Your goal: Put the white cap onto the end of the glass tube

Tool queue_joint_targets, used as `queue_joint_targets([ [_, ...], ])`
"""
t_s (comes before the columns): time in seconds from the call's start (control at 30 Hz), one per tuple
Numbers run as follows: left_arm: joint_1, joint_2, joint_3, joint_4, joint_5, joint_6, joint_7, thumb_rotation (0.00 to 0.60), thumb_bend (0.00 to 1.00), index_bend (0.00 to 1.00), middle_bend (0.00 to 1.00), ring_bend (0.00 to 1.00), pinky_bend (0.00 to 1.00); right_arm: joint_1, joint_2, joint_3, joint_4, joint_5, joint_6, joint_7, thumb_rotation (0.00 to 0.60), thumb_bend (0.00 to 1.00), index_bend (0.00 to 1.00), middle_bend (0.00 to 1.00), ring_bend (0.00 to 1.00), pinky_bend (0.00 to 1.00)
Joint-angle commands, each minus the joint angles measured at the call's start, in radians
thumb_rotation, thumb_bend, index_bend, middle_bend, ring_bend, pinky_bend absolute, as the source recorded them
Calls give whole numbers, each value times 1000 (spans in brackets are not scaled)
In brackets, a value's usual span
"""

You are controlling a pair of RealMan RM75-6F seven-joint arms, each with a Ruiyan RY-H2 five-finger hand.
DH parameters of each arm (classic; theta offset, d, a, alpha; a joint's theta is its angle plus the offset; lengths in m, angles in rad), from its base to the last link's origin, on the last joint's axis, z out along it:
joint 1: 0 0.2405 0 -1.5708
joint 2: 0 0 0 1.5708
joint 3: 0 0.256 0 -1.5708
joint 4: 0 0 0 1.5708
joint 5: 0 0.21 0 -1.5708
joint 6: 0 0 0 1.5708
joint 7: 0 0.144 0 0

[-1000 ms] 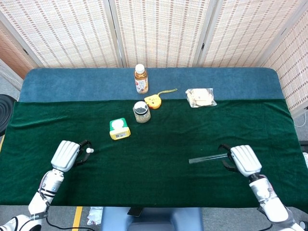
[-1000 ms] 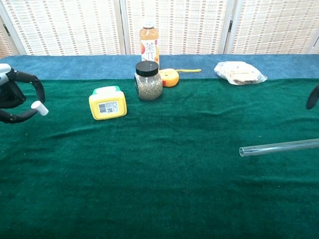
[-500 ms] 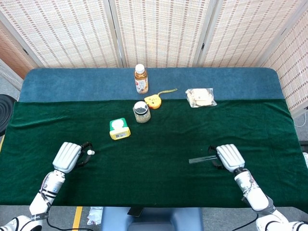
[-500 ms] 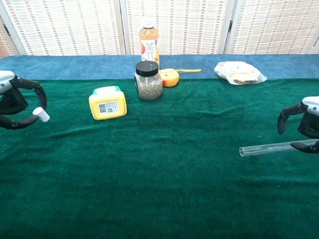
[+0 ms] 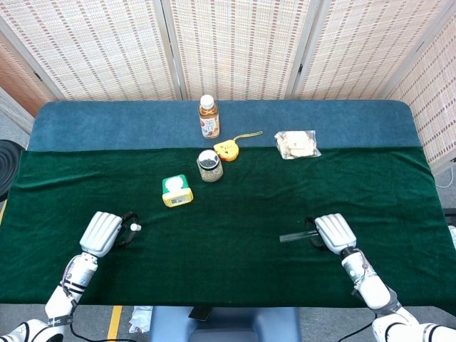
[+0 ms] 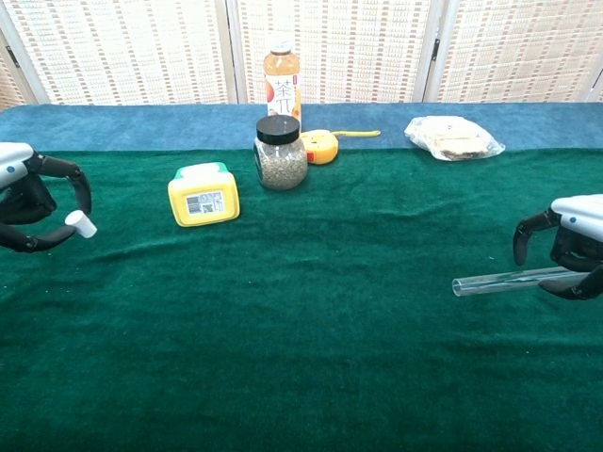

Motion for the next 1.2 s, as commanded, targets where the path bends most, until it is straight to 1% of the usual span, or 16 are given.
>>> queue_joint_targets([
  [0.03, 0, -2, 0, 1, -1, -3, 0, 600, 479, 612, 1000, 957, 838, 2, -5, -2, 11, 9, 0, -10, 600, 408, 426, 962, 1000, 1000],
  [0.43, -2, -8, -5, 13, -8, -11, -3, 600, 479, 612, 1000, 958, 838, 19, -16, -6, 24, 41, -22, -34, 600, 408, 477, 962, 1000, 1000],
  [0.87, 1, -8, -7, 20, -10, -10, -10, 600, 479, 612, 1000, 958, 838, 33, -14, -4, 16, 63, -29, -42, 600, 407, 599, 962, 1000, 1000],
  [1.0, 1, -3, -13, 17, -11, -6, -20, 600, 479, 612, 1000, 958, 838, 36, -5, -4, 3, 62, -28, -35, 600, 407, 662, 962, 1000, 1000],
  [1.07, 1, 7, -24, 6, -15, -1, -40, 600, 479, 612, 1000, 958, 838, 36, 4, -3, -16, 49, -18, -22, 600, 421, 691, 963, 1000, 1000],
  [1.13, 0, 21, -33, -8, -18, 4, -61, 600, 479, 612, 1000, 958, 838, 35, 14, -1, -40, 35, -9, -5, 600, 478, 723, 968, 1000, 1000],
  [1.2, -1, 43, -52, -35, -22, 16, -99, 600, 480, 612, 1000, 958, 838, 38, 33, 3, -90, 13, -4, 34, 600, 522, 744, 976, 1000, 1000],
])
